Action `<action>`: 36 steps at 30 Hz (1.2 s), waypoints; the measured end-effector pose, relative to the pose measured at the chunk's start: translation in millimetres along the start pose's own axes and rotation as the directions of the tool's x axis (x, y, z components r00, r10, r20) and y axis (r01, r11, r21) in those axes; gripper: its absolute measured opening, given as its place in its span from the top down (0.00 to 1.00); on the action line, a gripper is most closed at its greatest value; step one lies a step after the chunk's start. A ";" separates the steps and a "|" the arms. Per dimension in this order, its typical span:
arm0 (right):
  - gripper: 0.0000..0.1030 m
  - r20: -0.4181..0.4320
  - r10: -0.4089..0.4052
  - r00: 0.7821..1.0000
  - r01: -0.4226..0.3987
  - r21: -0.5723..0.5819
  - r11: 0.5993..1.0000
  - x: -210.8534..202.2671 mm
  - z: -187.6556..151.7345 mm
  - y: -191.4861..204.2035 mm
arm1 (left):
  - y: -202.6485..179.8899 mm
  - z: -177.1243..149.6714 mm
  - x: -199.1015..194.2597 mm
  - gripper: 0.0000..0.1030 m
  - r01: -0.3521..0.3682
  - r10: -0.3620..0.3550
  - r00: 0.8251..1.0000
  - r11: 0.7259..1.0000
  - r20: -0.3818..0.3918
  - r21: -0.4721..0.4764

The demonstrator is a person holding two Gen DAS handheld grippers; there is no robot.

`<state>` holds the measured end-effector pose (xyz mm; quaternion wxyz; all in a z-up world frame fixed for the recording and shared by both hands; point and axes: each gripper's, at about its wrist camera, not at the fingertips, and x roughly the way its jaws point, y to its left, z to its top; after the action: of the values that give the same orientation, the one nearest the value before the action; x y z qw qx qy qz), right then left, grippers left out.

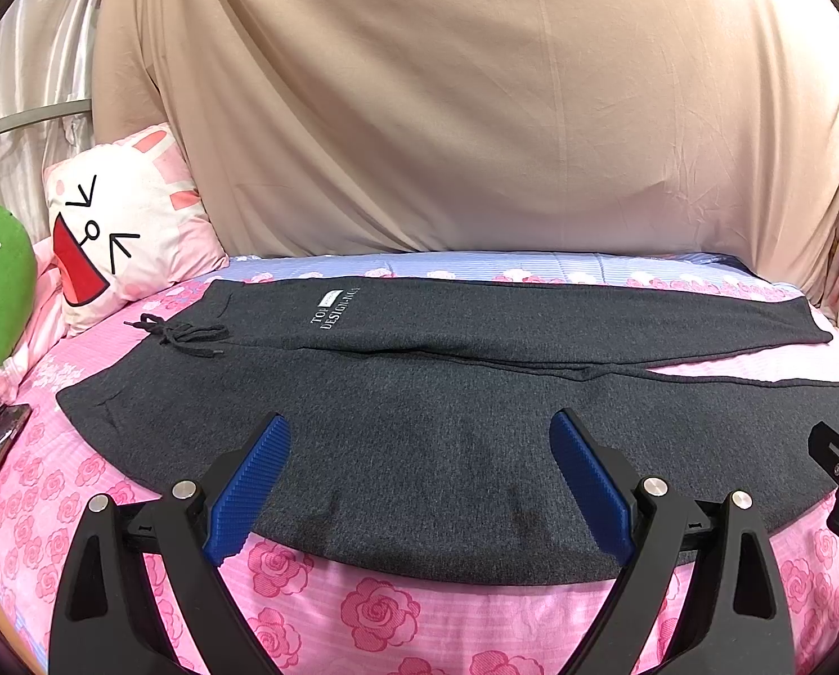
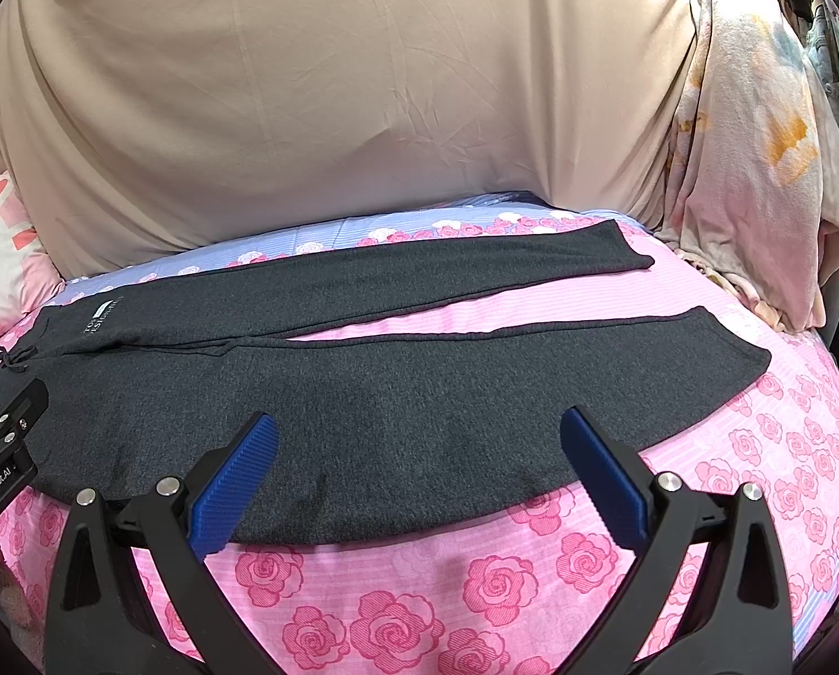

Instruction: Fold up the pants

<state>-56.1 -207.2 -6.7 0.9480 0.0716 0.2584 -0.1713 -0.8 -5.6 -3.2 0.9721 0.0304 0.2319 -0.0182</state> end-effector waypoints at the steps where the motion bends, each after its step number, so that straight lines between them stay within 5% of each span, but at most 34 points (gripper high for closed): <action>1: 0.04 0.000 0.000 1.000 0.000 0.000 1.000 0.2 0.6 0.0 | 0.0 0.0 0.0 0.11 0.000 0.000 1.000 1.000 0.000 0.000; 21: 0.04 -0.046 0.028 0.999 -0.026 0.046 0.999 3.8 1.4 -12.1 | 12.2 2.2 3.0 0.11 0.033 -0.035 0.998 0.999 -0.049 -0.038; 27: 0.04 -0.007 -0.041 0.999 0.041 -0.020 0.999 14.4 43.7 -54.2 | 74.4 40.7 27.6 0.11 0.127 -0.142 0.981 0.985 -0.132 -0.112; 33: 0.04 -0.079 -0.089 0.993 0.086 -0.033 0.996 95.1 107.1 -128.8 | 166.2 104.0 103.3 0.11 -0.003 -0.028 0.982 0.986 -0.186 -0.167; 36: 0.04 -0.146 -0.121 0.982 0.122 -0.003 0.993 150.0 140.7 -162.4 | 215.6 132.2 163.4 0.11 -0.104 0.041 0.961 0.971 -0.274 -0.218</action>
<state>71.8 -433.1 29.0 0.9141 0.0712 0.3305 -0.2238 215.0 197.1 51.5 0.9288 -0.0716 0.3604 0.0488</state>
